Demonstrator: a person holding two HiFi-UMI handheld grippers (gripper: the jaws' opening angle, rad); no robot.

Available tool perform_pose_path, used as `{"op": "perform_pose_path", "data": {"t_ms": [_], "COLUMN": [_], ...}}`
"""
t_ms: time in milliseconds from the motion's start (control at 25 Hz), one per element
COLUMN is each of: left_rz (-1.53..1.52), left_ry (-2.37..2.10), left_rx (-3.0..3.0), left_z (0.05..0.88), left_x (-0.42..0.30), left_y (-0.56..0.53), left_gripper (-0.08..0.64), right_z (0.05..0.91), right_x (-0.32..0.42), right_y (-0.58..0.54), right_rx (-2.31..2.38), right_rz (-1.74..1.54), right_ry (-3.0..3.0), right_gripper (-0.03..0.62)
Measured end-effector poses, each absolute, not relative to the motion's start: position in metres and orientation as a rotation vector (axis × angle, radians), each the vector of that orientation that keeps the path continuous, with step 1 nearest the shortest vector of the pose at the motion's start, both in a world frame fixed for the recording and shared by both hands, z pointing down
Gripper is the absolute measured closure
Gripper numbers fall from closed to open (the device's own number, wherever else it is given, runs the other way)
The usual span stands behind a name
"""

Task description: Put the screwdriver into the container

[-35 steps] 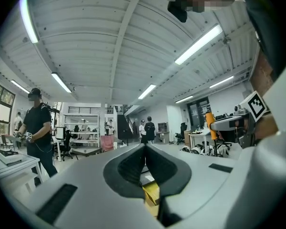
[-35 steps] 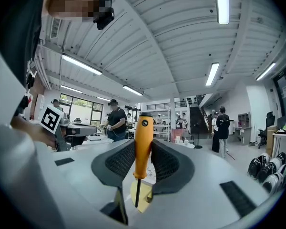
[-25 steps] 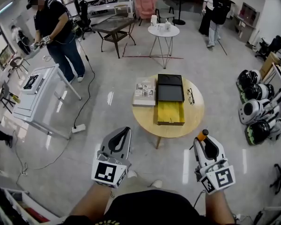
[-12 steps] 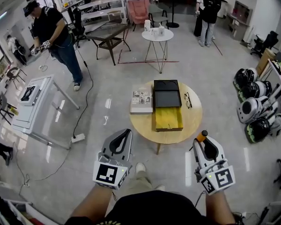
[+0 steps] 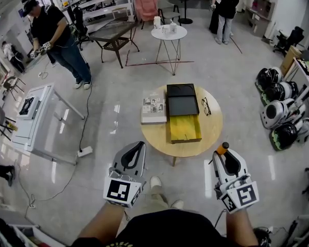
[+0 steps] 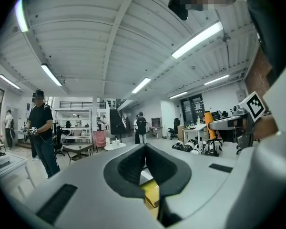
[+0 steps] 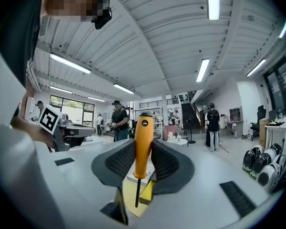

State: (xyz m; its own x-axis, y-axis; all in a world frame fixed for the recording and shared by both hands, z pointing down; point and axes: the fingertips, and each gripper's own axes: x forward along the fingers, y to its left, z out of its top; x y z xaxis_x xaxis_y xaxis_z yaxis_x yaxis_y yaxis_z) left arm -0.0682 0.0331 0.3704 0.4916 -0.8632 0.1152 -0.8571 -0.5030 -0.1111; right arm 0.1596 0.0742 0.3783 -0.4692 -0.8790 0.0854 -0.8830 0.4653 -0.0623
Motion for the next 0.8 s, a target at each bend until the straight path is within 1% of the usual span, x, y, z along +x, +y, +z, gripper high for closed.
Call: {"op": "perform_pose_path", "data": {"t_ms": [320,800], "left_rz": [-0.253,-0.265], "left_ry": [1.505,1.506], "left_rx": [-2.718,-2.703], "left_z": [0.381,0.377], "left_x": [-0.059,-0.069], "left_y": [0.003,-0.051], "left_gripper": [0.543,0.543], "right_z": [0.391,0.389], "right_x": [0.158,0.15], "right_y": [0.051,-0.004], "right_rx": [1.605,1.607], "right_rz": [0.194,0.199], "right_ry": [-2.624,-2.638], "right_gripper": [0.474,0.474]}}
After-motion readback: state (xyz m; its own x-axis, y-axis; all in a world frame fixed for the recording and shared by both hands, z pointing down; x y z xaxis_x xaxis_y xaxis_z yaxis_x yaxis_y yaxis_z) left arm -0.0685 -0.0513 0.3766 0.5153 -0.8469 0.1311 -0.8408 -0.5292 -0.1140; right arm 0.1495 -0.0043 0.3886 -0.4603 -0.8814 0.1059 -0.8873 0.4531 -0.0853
